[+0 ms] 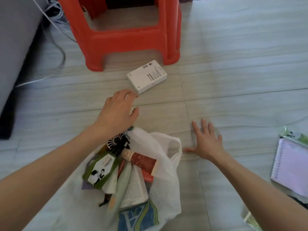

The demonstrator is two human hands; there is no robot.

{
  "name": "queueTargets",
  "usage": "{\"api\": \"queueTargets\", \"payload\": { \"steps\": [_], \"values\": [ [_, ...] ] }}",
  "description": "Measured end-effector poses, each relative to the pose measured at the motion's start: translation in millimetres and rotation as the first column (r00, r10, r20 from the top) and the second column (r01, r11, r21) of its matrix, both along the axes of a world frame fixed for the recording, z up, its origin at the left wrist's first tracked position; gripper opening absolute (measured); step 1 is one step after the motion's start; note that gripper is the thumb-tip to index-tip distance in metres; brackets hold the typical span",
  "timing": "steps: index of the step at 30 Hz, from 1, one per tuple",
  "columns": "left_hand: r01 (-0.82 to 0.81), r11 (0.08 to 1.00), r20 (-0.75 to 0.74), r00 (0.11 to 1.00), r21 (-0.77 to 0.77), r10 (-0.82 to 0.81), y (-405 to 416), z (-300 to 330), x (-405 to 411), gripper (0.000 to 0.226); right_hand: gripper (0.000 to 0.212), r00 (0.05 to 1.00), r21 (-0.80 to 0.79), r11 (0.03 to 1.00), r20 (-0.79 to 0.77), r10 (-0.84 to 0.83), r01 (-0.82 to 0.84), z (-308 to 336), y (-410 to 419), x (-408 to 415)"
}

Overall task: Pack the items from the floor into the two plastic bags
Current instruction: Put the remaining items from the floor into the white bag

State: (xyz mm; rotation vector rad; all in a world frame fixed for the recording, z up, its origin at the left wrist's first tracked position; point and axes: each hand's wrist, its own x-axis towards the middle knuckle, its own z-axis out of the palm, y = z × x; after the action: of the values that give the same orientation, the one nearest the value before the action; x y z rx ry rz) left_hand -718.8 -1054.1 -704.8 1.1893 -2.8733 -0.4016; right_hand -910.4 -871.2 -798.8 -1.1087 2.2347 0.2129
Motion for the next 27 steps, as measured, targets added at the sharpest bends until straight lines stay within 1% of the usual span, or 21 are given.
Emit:
{"api": "queueTargets", "payload": {
  "steps": [3,5,6,8,10,11,14,15,16,17,19,21,22,23,25,27],
  "values": [
    [-0.023,0.997,0.148,0.989,0.070,0.013,-34.2,-18.6,-31.3,0.060,0.115,1.000,0.034,0.999,0.027,0.004,-0.005,0.4,-8.6,-7.5],
    [-0.019,0.992,0.301,0.953,0.126,-0.020,-47.1,-38.1,-51.5,0.068,0.115,1.000,0.045,0.999,0.026,0.012,-0.013,0.9,-8.9,-7.2],
    [-0.007,0.990,0.356,0.934,0.141,-0.044,-52.4,-48.2,-61.2,0.071,0.114,1.000,0.042,0.999,0.024,0.013,-0.014,-0.4,-8.3,-6.9],
    [-0.010,0.987,0.407,0.912,0.158,-0.056,-61.2,-64.0,-76.9,0.073,0.113,0.999,0.031,0.999,0.032,0.007,-0.008,-2.5,-8.8,-8.3],
    [-0.024,0.991,0.402,0.915,0.135,-0.032,-63.2,-71.2,-85.3,0.071,0.113,0.999,0.032,0.999,0.040,0.007,-0.008,-3.0,-10.3,-10.8],
    [-0.019,0.996,0.374,0.927,0.087,-0.015,-60.3,-71.3,-87.4,0.066,0.113,0.999,0.038,0.999,0.044,0.007,-0.008,-2.7,-10.7,-11.4],
    [0.041,0.991,0.238,0.971,-0.125,-0.010,-41.3,-72.6,-87.7,0.041,0.113,0.998,0.049,0.999,0.056,0.002,-0.005,-2.6,-10.1,-9.4],
    [0.046,0.985,0.220,0.975,-0.164,-0.009,-37.8,-74.0,-87.7,0.039,0.113,0.998,0.047,0.999,0.057,0.001,-0.004,-2.6,-10.5,-9.5],
    [0.020,0.986,0.215,0.977,-0.168,0.017,-37.0,-74.8,-87.6,0.042,0.113,0.998,0.047,0.999,0.059,0.001,-0.004,-2.2,-11.2,-9.6],
    [-0.041,0.990,0.223,0.972,-0.138,0.071,-39.1,-75.8,-88.4,0.049,0.113,0.998,0.050,0.999,0.061,0.002,-0.005,-1.7,-11.8,-10.3],
    [-0.154,0.988,0.286,0.945,-0.029,0.156,-43.7,-76.8,-90.0,0.065,0.114,0.998,0.069,0.998,0.062,0.004,-0.009,-0.7,-12.2,-10.8],
    [-0.131,0.991,0.394,0.911,-0.007,0.123,-39.5,-79.6,-89.9,0.079,0.114,0.998,0.079,0.997,0.061,0.013,-0.018,0.2,-12.4,-9.9],
    [-0.105,0.994,0.412,0.906,-0.002,0.097,-34.8,-80.3,-90.3,0.083,0.114,0.998,0.080,0.997,0.061,0.014,-0.019,0.7,-12.7,-10.0],
    [-0.097,0.995,0.402,0.912,0.019,0.081,-29.9,-78.5,-90.7,0.085,0.114,0.998,0.078,0.997,0.060,0.012,-0.017,1.3,-13.0,-10.1],
    [-0.119,0.990,0.337,0.937,0.076,0.087,-19.3,-68.4,-91.4,0.084,0.114,0.999,0.071,0.997,0.048,0.018,-0.021,2.9,-12.9,-10.5],
    [-0.103,0.993,0.252,0.964,0.050,0.088,-5.0,-51.1,-89.4,0.080,0.113,0.999,0.064,0.997,0.025,0.032,-0.033,4.5,-11.4,-10.1]
  ]
}}
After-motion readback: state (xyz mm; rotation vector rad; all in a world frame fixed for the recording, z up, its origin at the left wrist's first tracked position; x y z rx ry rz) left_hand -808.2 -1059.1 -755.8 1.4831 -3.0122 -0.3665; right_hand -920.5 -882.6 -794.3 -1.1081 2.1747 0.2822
